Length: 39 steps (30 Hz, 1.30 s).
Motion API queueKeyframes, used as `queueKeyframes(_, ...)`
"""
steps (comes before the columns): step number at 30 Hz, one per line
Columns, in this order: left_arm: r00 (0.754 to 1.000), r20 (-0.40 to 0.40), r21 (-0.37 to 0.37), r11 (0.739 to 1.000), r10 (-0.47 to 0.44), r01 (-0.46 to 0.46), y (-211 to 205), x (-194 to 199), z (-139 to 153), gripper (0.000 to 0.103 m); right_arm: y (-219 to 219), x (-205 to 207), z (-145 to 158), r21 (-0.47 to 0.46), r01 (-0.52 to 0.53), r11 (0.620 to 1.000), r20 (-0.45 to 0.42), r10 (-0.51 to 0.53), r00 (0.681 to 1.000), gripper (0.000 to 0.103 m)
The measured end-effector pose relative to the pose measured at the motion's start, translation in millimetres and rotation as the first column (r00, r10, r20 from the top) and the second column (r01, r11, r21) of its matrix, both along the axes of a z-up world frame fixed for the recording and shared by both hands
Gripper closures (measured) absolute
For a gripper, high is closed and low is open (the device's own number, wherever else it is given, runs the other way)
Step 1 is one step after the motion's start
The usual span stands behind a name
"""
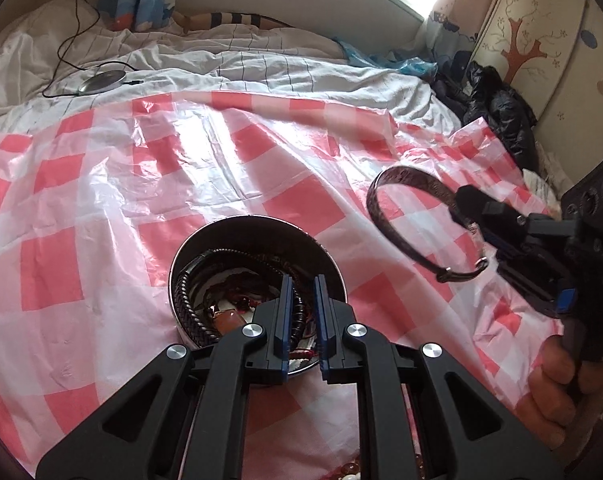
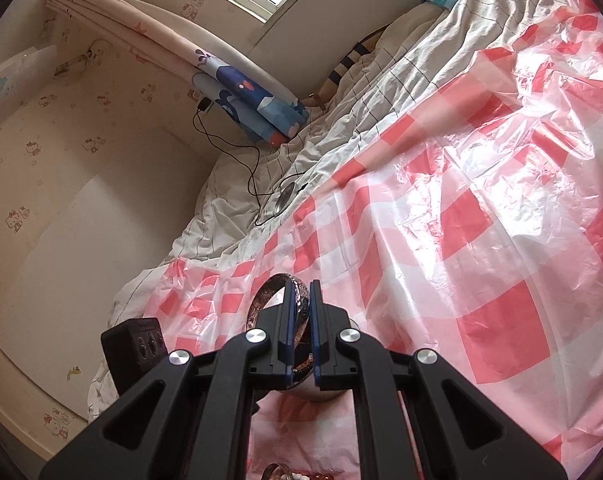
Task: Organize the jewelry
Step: 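Open both tools over the tin to drop the pieces, then bring both open tools back above the remaining bracelets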
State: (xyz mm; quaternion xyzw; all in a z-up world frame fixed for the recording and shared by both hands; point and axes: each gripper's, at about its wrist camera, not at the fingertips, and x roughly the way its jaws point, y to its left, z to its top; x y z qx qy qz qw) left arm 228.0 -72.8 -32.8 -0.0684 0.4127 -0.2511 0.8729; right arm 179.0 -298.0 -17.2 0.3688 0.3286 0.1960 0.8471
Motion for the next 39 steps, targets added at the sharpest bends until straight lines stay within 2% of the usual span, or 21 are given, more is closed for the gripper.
queueKeyframes(3, 1.0, 0.004, -0.081, 0.997, 0.021, -0.02, 22, -8, 13, 0.088, 3, 2, -4, -0.004, -0.001, 1.0, -0.011, 0.001, 1.0, 0.095)
queueKeyframes(5, 0.996, 0.008, -0.144, 0.986, 0.084, -0.082, 45, -14, 24, 0.075, 7, 4, -7, -0.008, -0.008, 1.0, -0.024, 0.008, 1.0, 0.095)
queueKeyframes(7, 0.986, -0.003, -0.185, 0.969, 0.166, -0.164, 68, -19, 27, 0.069, 11, 6, -9, -0.013, -0.017, 1.0, -0.031, 0.017, 0.999, 0.095)
queueKeyframes(9, 0.98, -0.023, -0.196, 0.96, 0.2, -0.201, 78, -21, 24, 0.069, 16, 6, -11, -0.016, -0.028, 0.999, -0.035, 0.028, 0.999, 0.094)
queueKeyframes(13, 0.979, -0.045, -0.147, 0.968, 0.197, -0.201, 72, -22, 14, 0.069, 25, 8, -13, -0.018, -0.048, 0.999, -0.037, 0.048, 0.998, 0.094)
queueKeyframes(17, 0.97, -0.064, -0.189, 0.951, 0.235, -0.243, 75, -28, 15, 0.068, 44, 18, -19, -0.036, -0.094, 0.995, -0.053, 0.092, 0.994, 0.094)
queueKeyframes(19, 0.961, -0.069, -0.2, 0.94, 0.266, -0.275, 80, -37, 16, 0.066, 61, 25, -22, -0.085, -0.12, 0.989, -0.069, 0.115, 0.991, 0.094)
queueKeyframes(22, 0.956, -0.067, -0.218, 0.931, 0.284, -0.292, 84, -46, 18, 0.065, 83, 31, -26, -0.209, -0.142, 0.967, -0.102, 0.123, 0.987, 0.092)
queueKeyframes(23, 0.956, -0.064, -0.219, 0.931, 0.285, -0.293, 84, -48, 19, 0.064, 88, 32, -27, -0.235, -0.145, 0.961, -0.109, 0.123, 0.986, 0.085)
queueKeyframes(25, 0.958, -0.055, -0.212, 0.934, 0.282, -0.287, 83, -50, 22, 0.063, 91, 28, -23, -0.287, -0.123, 0.95, -0.088, 0.102, 0.991, 0.069)
queueKeyframes(28, 0.96, -0.046, -0.197, 0.94, 0.276, -0.28, 80, -54, 24, 0.06, 78, 20, -6, -0.294, -0.059, 0.954, -0.021, 0.056, 0.998, 0.063)
queueKeyframes(29, 0.96, -0.049, -0.196, 0.94, 0.275, -0.279, 79, -55, 23, 0.057, 71, 18, -3, -0.284, -0.041, 0.958, -0.01, 0.039, 0.999, 0.058)
queueKeyframes(32, 0.96, -0.067, -0.17, 0.945, 0.271, -0.278, 77, -67, 18, 0.052, 55, 10, 1, -0.251, -0.012, 0.968, -0.019, 0.008, 1.0, 0.054)
queueKeyframes(33, 0.961, -0.068, -0.149, 0.949, 0.269, -0.276, 76, -72, 16, 0.051, 50, 7, 2, -0.247, -0.012, 0.969, -0.032, 0.004, 0.999, 0.053)
queueKeyframes(35, 0.963, -0.054, -0.09, 0.959, 0.265, -0.269, 72, -86, 15, 0.045, 43, -3, 2, -0.254, -0.02, 0.967, -0.06, 0.005, 0.998, 0.045)
queueKeyframes(39, 0.965, 0.026, 0.077, 0.962, 0.26, -0.261, 61, -121, 18, 0.03, 31, -40, 9, -0.281, -0.018, 0.96, -0.074, -0.003, 0.997, 0.033)
